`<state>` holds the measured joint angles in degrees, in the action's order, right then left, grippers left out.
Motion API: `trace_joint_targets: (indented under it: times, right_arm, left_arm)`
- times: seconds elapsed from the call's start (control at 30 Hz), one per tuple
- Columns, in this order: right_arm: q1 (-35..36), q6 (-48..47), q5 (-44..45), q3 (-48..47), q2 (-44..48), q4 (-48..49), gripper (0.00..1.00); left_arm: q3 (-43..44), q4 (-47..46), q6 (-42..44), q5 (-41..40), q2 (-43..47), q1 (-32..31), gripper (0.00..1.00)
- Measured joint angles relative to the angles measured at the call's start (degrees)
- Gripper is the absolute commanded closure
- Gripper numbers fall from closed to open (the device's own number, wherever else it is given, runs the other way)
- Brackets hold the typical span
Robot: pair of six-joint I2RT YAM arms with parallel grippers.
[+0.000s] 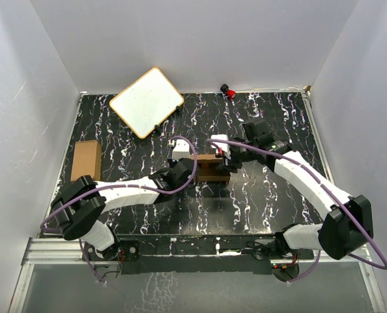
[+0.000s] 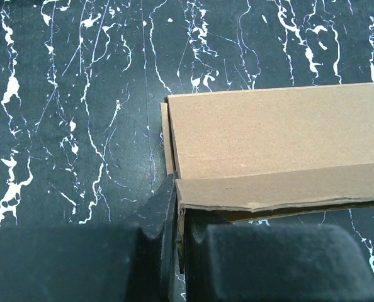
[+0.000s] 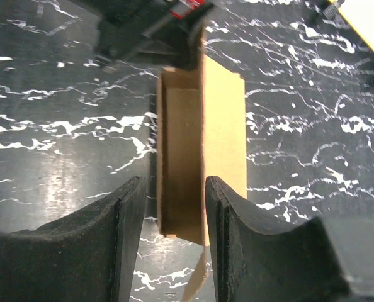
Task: Fold the paper box
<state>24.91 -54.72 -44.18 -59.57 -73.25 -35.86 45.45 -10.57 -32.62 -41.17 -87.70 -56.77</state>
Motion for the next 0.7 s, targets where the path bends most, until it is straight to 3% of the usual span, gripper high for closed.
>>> trace_joint_targets:
  times: [0.2,0.57,0.7]
  right_arm:
    - [0.11,2.38,5.51,-0.87,-4.48,2.47,0.56]
    - [0.22,1.68,7.72,-0.87,-6.62,2.97,0.90]
    - [0.22,1.22,8.07,-0.87,-6.67,2.95,0.92]
  left_arm:
    - [0.00,-0.02,0.02,0.00,0.00,-0.02,1.00]
    - [0.00,0.00,0.00,0.00,-0.02,-0.02,1.00]
    - [0.00,0.02,0.00,0.09,-0.02,-0.02,0.88]
